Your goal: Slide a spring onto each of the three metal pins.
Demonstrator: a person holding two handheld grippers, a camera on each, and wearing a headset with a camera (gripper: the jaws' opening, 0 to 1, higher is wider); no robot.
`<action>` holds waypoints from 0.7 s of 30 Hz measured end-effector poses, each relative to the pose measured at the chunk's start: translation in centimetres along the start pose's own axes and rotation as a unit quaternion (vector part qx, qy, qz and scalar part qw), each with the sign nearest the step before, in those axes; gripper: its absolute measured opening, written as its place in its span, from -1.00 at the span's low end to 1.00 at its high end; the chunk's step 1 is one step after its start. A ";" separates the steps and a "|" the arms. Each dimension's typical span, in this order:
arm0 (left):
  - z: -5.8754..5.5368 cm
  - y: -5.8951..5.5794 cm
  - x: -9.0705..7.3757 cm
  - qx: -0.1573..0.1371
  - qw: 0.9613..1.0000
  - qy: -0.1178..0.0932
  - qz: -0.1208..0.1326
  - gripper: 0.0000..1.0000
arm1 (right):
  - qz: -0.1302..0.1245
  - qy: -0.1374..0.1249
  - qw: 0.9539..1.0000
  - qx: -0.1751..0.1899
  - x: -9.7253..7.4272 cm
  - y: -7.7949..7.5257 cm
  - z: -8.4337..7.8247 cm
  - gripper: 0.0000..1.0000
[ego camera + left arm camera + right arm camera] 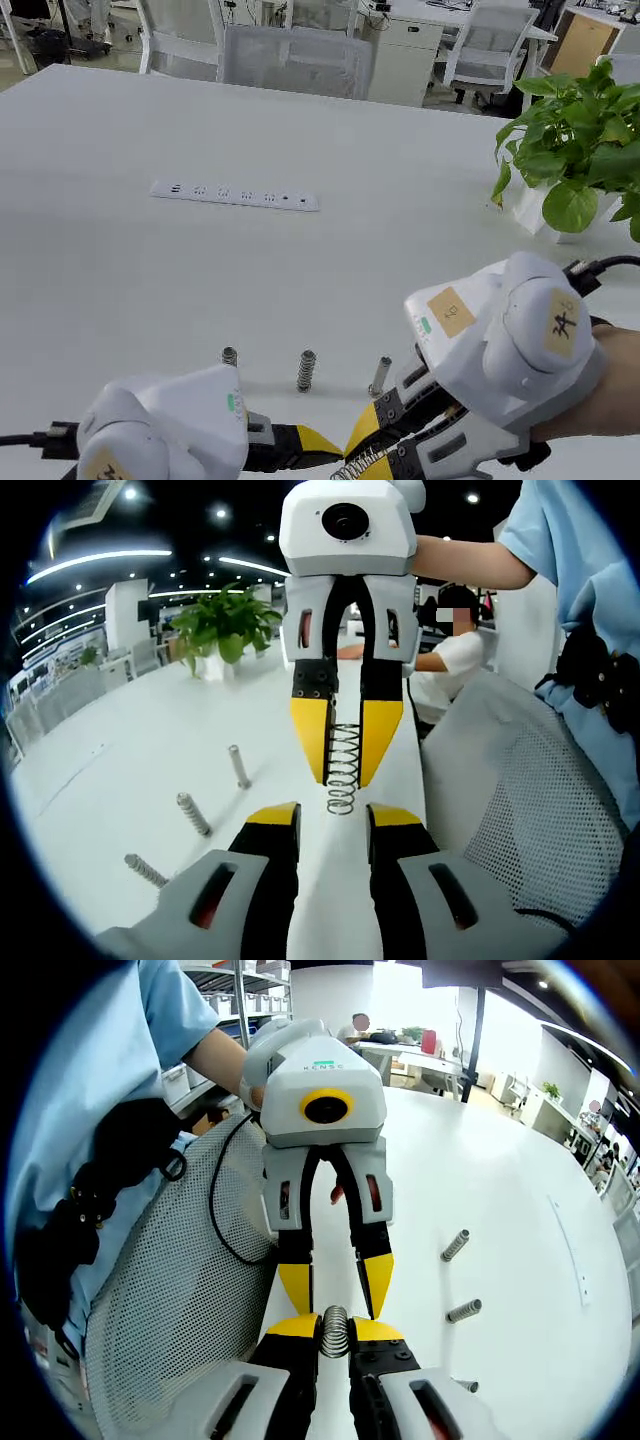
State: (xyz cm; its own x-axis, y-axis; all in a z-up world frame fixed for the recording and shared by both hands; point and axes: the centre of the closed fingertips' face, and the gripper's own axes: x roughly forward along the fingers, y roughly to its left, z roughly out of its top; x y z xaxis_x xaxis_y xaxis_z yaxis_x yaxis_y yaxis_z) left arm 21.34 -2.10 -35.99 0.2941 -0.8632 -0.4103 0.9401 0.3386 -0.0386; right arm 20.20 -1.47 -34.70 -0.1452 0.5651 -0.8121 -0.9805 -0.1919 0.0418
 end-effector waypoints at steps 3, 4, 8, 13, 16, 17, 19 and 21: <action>-0.6 0.8 -0.6 -0.029 0.999 -0.005 0.021 -0.36 | 0.000 0.002 1.000 0.001 -0.1 -0.1 -0.2 -0.86; -1.0 1.3 -1.0 -0.040 0.999 -0.006 0.035 -0.31 | -0.001 0.003 1.000 0.000 -0.1 -0.2 -0.2 -0.86; -1.9 2.5 -2.1 -0.061 0.996 -0.007 0.063 -0.11 | -0.001 0.001 1.000 0.004 -0.2 -0.4 -0.2 -0.86; -2.6 3.9 -4.0 -0.085 0.991 -0.017 0.105 0.04 | -0.010 0.005 1.000 0.009 -0.4 -1.4 -0.5 -0.86; -3.2 4.7 -5.2 -0.094 0.987 -0.017 0.131 0.16 | -0.016 0.010 1.000 0.007 -0.7 -1.9 -0.8 -0.86; -3.3 4.9 -5.4 -0.096 0.986 -0.017 0.137 0.20 | -0.017 0.014 1.000 0.006 -0.8 -2.0 -0.9 -0.86; -3.6 5.2 -5.9 -0.108 0.982 -0.017 0.151 0.24 | -0.019 0.030 0.999 -0.006 -1.0 -2.3 -1.5 -0.86; -3.7 5.6 -6.5 -0.113 0.978 -0.022 0.171 0.32 | -0.020 0.038 0.999 -0.005 -1.2 -2.6 -2.1 -0.86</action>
State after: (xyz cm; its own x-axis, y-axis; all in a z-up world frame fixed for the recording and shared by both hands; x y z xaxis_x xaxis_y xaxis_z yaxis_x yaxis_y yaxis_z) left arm 24.08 6.82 -36.89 0.5965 -0.6983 -0.3957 0.7245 0.6806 -0.1089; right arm 23.22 -3.31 -35.01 -0.0954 0.5105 -0.8546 -0.9840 -0.1781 0.0034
